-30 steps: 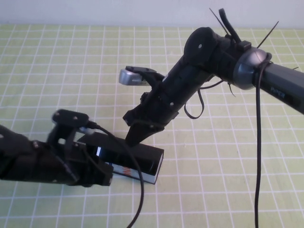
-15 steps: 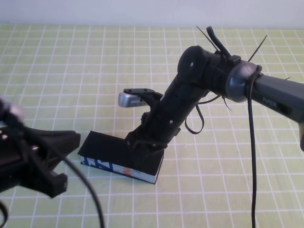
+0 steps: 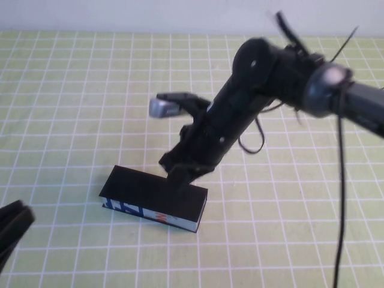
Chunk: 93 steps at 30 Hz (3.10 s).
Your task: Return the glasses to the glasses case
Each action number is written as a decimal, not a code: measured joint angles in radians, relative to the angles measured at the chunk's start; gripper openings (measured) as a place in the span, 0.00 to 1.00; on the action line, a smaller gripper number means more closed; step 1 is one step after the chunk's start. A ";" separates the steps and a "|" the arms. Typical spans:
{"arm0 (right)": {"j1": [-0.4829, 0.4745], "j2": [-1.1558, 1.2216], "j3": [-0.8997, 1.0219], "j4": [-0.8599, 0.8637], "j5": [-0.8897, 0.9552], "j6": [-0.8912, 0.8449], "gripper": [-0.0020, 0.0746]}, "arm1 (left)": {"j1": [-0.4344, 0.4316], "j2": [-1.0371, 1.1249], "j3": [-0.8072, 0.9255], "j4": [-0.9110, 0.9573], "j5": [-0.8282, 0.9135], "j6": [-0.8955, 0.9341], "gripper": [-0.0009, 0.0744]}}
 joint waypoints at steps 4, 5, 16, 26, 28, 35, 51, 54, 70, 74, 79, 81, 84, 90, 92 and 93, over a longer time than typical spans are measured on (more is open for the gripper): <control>0.000 -0.147 0.054 -0.030 -0.002 0.000 0.01 | 0.000 -0.190 0.105 0.000 -0.068 0.000 0.01; 0.000 -0.192 0.078 -0.038 -0.002 0.002 0.01 | 0.000 -0.224 0.130 0.000 -0.084 0.000 0.01; 0.000 -0.714 0.420 -0.138 -0.105 0.082 0.01 | 0.000 -0.298 0.378 -0.012 -0.270 0.000 0.01; 0.000 -1.143 0.803 -0.193 -0.312 0.123 0.01 | 0.000 -0.300 0.380 -0.016 -0.251 0.000 0.01; 0.000 -1.225 0.893 -0.193 -0.392 0.125 0.01 | 0.000 -0.300 0.380 -0.016 -0.250 0.000 0.01; 0.000 -1.395 1.181 -0.105 -0.626 0.125 0.01 | 0.000 -0.300 0.380 -0.016 -0.247 0.000 0.01; -0.006 -1.425 1.335 -0.130 -0.681 0.125 0.01 | 0.000 -0.300 0.380 -0.016 -0.244 0.000 0.01; -0.085 -1.486 1.383 -0.223 -0.772 0.125 0.01 | 0.000 -0.300 0.380 -0.016 -0.244 0.000 0.01; -0.526 -2.075 1.770 -0.293 -1.082 0.056 0.01 | 0.000 -0.300 0.380 -0.016 -0.244 -0.001 0.01; -0.527 -2.079 1.772 -0.272 -1.082 0.056 0.01 | 0.000 -0.300 0.380 -0.016 -0.244 -0.001 0.01; -0.527 -2.079 1.772 -0.261 -1.084 0.056 0.01 | 0.000 -0.300 0.380 -0.016 -0.244 -0.001 0.01; -0.527 -2.079 1.772 -0.261 -1.084 0.056 0.01 | 0.000 -0.300 0.380 -0.016 -0.244 -0.001 0.01; -0.527 -2.079 1.772 -0.255 -1.075 0.054 0.01 | 0.000 -0.300 0.380 -0.016 -0.244 -0.001 0.01; -0.527 -2.079 1.772 -0.398 -0.942 0.236 0.01 | 0.000 -0.300 0.380 -0.016 -0.244 -0.001 0.01; -0.527 -2.079 1.772 -0.435 -0.889 0.272 0.01 | 0.000 -0.300 0.380 -0.016 -0.244 -0.001 0.01; -0.527 -2.079 1.772 -0.444 -0.879 0.274 0.01 | 0.000 -0.300 0.380 -0.016 -0.244 -0.001 0.01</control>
